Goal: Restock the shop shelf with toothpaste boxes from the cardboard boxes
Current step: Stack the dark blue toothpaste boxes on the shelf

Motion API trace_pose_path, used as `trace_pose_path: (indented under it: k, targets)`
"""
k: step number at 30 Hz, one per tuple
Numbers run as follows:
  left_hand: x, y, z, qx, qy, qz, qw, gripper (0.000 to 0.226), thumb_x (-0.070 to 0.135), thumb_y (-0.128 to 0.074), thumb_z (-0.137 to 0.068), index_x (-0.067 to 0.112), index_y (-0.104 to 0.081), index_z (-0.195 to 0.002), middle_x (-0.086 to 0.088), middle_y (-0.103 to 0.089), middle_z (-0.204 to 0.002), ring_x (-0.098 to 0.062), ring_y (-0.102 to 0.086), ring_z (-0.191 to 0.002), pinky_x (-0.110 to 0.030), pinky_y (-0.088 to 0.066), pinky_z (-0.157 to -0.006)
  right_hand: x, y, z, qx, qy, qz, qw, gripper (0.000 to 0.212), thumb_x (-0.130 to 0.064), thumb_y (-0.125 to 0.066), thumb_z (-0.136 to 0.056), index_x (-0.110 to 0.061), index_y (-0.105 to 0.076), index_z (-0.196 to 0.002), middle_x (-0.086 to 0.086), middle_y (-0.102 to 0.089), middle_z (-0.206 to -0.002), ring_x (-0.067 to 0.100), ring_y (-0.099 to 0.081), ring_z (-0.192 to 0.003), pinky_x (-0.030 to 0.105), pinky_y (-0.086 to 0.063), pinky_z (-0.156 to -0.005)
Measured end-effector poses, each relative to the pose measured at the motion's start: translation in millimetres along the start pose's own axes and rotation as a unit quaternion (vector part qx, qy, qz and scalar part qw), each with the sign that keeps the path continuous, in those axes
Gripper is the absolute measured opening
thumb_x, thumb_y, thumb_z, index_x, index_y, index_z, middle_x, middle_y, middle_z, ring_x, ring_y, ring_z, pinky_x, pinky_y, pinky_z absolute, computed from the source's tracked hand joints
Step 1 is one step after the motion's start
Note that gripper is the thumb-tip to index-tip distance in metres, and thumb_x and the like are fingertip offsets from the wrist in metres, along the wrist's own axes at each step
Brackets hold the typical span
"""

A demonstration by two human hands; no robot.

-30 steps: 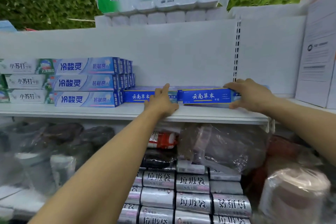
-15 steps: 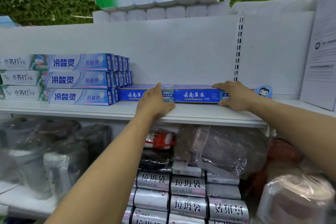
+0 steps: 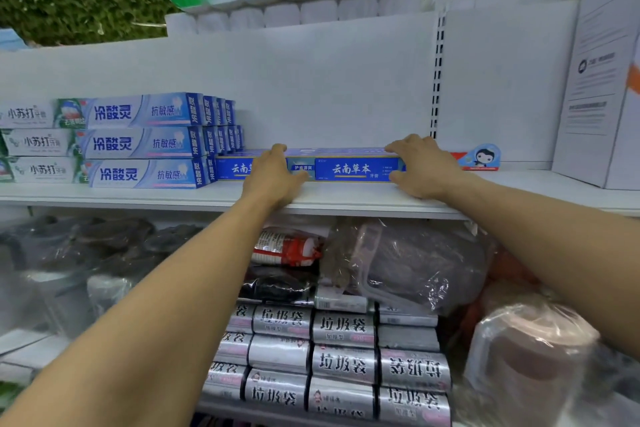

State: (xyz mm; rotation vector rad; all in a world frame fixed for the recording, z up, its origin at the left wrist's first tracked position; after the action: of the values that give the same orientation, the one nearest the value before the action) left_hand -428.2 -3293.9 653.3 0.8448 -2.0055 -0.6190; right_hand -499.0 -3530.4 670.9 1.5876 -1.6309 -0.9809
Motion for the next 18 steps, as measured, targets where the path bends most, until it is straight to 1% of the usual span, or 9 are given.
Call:
trace_pose_path:
  k: [2, 4, 8, 12, 15, 18]
  targets:
    - [5, 7, 5, 0.025, -0.015, 0.009, 1.000, 0.054, 0.036, -0.059, -0.090, 0.019, -0.043, -0.139, -0.006, -0.047, -0.140, -0.025, -0.046, -0.127, -0.043, -0.041, -0.101, -6, 8, 11, 0.019, 0.005, -0.015, 1.000, 0.048, -0.028, -0.050, -0.092, -0.025, -0.041, -0.139, 0.006, -0.044, -0.135, 0.027, -0.042, -0.123, 0.043, -0.039, -0.095]
    - [14, 14, 16, 0.047, -0.033, 0.036, 0.998, 0.044, 0.034, -0.058, -0.091, 0.020, -0.051, -0.132, -0.004, -0.051, -0.135, -0.022, -0.051, -0.122, -0.042, -0.044, -0.100, -14, 19, 25, 0.050, 0.020, -0.029, 0.998, 0.043, -0.028, -0.050, -0.092, -0.024, -0.045, -0.135, 0.005, -0.049, -0.130, 0.025, -0.046, -0.118, 0.041, -0.038, -0.093]
    - [31, 25, 57, 0.074, -0.073, 0.086, 0.991, 0.034, 0.035, -0.059, -0.091, 0.021, -0.060, -0.122, 0.003, -0.058, -0.121, -0.014, -0.057, -0.107, -0.035, -0.048, -0.093, -27, 40, 61, 0.118, 0.060, -0.034, 0.991, 0.034, -0.028, -0.052, -0.091, -0.021, -0.053, -0.124, 0.004, -0.055, -0.121, 0.025, -0.049, -0.111, 0.041, -0.036, -0.092]
    - [31, 35, 103, 0.090, -0.093, 0.133, 0.983, 0.022, 0.033, -0.060, -0.089, 0.023, -0.065, -0.108, 0.007, -0.065, -0.106, -0.010, -0.061, -0.092, -0.036, -0.051, -0.087, -41, 46, 104, 0.166, 0.093, -0.072, 0.979, 0.027, -0.025, -0.056, -0.089, -0.019, -0.060, -0.115, 0.003, -0.060, -0.113, 0.026, -0.054, -0.106, 0.040, -0.038, -0.089]
    - [23, 37, 138, 0.082, -0.087, 0.159, 0.980, 0.018, 0.027, -0.061, -0.088, 0.023, -0.067, -0.105, 0.008, -0.068, -0.097, -0.008, -0.062, -0.087, -0.032, -0.051, -0.085, -56, 38, 138, 0.169, 0.106, -0.089, 0.976, 0.024, -0.024, -0.059, -0.086, -0.020, -0.063, -0.109, 0.001, -0.063, -0.108, 0.024, -0.056, -0.104, 0.040, -0.043, -0.087]
    - [8, 29, 172, 0.036, -0.081, 0.168, 0.982, 0.017, 0.020, -0.062, -0.088, 0.021, -0.068, -0.104, 0.006, -0.069, -0.092, -0.008, -0.063, -0.085, -0.028, -0.051, -0.082, -72, 17, 170, 0.132, 0.104, -0.087, 0.982, 0.023, -0.024, -0.057, -0.087, -0.023, -0.062, -0.109, -0.001, -0.062, -0.103, 0.022, -0.055, -0.102, 0.038, -0.041, -0.085]
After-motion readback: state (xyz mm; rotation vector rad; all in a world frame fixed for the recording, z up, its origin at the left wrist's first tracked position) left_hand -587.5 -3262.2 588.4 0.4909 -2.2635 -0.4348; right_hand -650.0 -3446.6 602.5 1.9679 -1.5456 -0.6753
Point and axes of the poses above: each hand's wrist, its own z-axis away from the middle knuckle, its own y-axis out of the back of the hand, x = y × z, the point moved 7 cm from there along -z, towards the middle knuckle
